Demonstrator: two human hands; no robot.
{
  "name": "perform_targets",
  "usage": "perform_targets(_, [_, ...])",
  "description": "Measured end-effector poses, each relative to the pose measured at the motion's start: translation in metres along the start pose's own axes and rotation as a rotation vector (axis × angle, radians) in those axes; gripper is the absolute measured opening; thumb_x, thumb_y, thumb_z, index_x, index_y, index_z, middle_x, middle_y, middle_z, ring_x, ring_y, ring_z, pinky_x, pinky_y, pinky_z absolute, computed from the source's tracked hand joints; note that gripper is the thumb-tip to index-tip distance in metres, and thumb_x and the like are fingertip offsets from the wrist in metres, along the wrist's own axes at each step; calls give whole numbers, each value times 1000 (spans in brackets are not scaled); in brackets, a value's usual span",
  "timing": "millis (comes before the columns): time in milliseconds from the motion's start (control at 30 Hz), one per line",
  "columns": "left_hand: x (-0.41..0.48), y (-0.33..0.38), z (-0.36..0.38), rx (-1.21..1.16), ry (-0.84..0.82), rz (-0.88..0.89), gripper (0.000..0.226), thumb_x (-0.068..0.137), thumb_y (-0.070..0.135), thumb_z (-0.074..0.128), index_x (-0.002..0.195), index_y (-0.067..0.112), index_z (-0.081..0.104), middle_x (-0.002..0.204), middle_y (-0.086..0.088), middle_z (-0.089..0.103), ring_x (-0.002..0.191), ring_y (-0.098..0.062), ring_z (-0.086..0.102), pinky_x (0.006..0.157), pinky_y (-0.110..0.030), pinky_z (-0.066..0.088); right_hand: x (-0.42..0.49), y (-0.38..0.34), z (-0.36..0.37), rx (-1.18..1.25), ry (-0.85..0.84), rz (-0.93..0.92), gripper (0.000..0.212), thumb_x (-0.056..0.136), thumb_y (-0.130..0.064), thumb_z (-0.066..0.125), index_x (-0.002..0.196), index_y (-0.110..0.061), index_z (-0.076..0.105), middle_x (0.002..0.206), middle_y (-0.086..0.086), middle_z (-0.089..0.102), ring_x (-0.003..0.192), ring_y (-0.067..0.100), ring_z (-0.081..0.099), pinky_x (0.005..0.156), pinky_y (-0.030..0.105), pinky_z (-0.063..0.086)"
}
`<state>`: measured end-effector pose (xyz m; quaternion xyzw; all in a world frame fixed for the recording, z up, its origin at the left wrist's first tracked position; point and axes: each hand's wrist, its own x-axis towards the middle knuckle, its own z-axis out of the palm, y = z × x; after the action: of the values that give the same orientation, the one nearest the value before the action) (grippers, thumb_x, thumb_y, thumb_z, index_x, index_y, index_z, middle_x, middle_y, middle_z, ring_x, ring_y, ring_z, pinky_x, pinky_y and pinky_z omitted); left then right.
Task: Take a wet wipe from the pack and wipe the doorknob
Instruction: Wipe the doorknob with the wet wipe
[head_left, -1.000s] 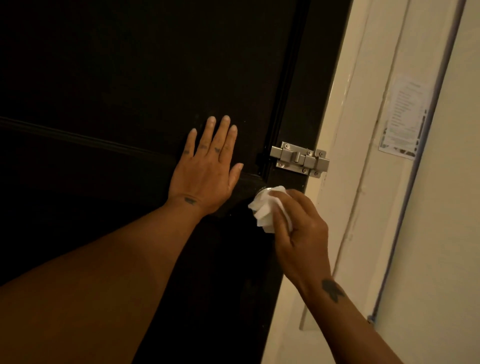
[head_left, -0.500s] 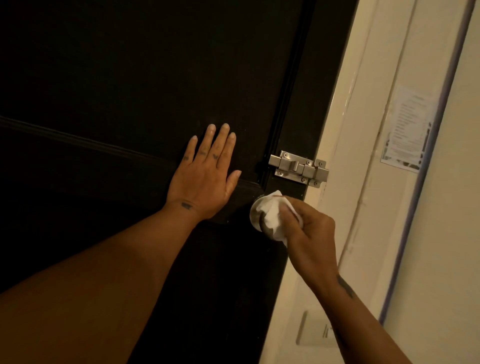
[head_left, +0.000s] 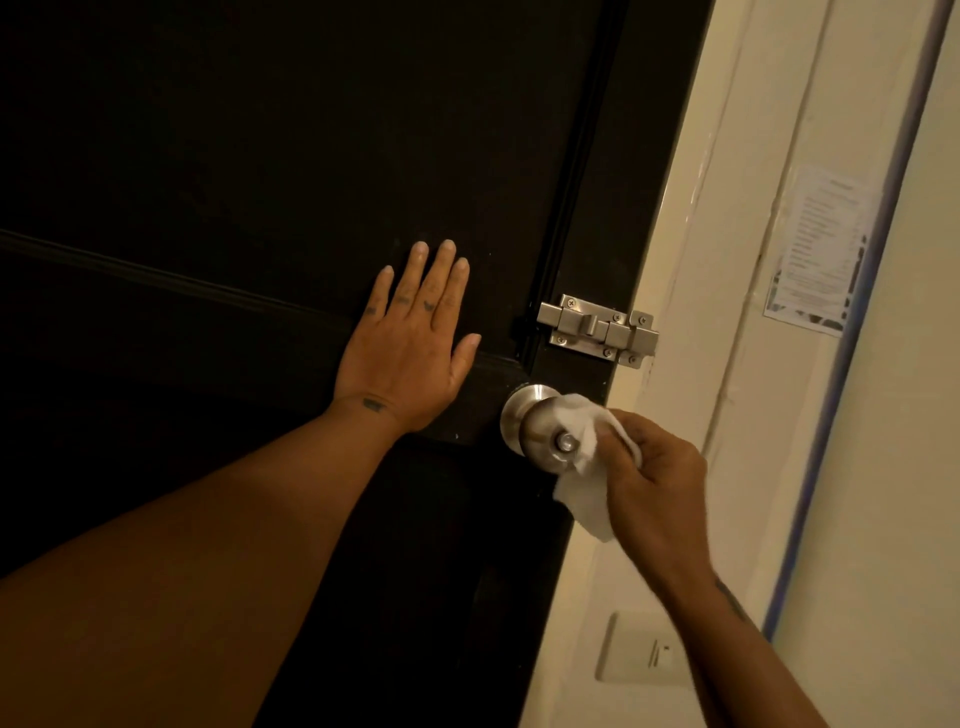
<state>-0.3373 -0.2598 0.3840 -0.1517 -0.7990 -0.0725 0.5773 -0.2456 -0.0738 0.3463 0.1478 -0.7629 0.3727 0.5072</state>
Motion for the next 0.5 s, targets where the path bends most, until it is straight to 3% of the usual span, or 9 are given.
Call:
perform_targets(100, [0,0,1,11,11,6,66,89,44,12,143,8,2,155,-14,7,142,-26,1,112,-41,0,7,4,-22,-172,78,-20,18,85,0,56,99,-6,66,78,-9,60,63,-9,53,55,-1,38])
perform_targets(200, [0,0,2,18,15,6,66,88,44,12,143,7,4,155,-14,9,141,-26,2,112,-42,2,16,3,-30,-289,154,-142,32,78,10,61,106,-6,61,93,4,61,83,10,55,71,6,35])
perform_targets(267, [0,0,2,17,11,6,67,88,44,12,143,7,5,155,-15,10,142,-28,5,112,-42,3,15,0,-20,-221,69,-214,40,78,9,60,110,-15,58,99,-4,58,91,1,55,77,5,40])
perform_targets(367, [0,1,2,12,2,4,66,89,44,12,142,7,3,155,-14,8,141,-27,1,112,-42,2,4,-4,-1,-34,-77,-264,32,83,-5,50,108,-25,57,101,-19,56,94,-19,51,81,1,38])
perform_targets(500, [0,-1,2,16,21,1,67,88,45,12,142,6,5,155,-15,11,139,-25,1,111,-41,4,-18,-1,8,165,-90,-192,30,89,-24,43,117,-25,52,114,-17,56,108,-12,48,87,4,37])
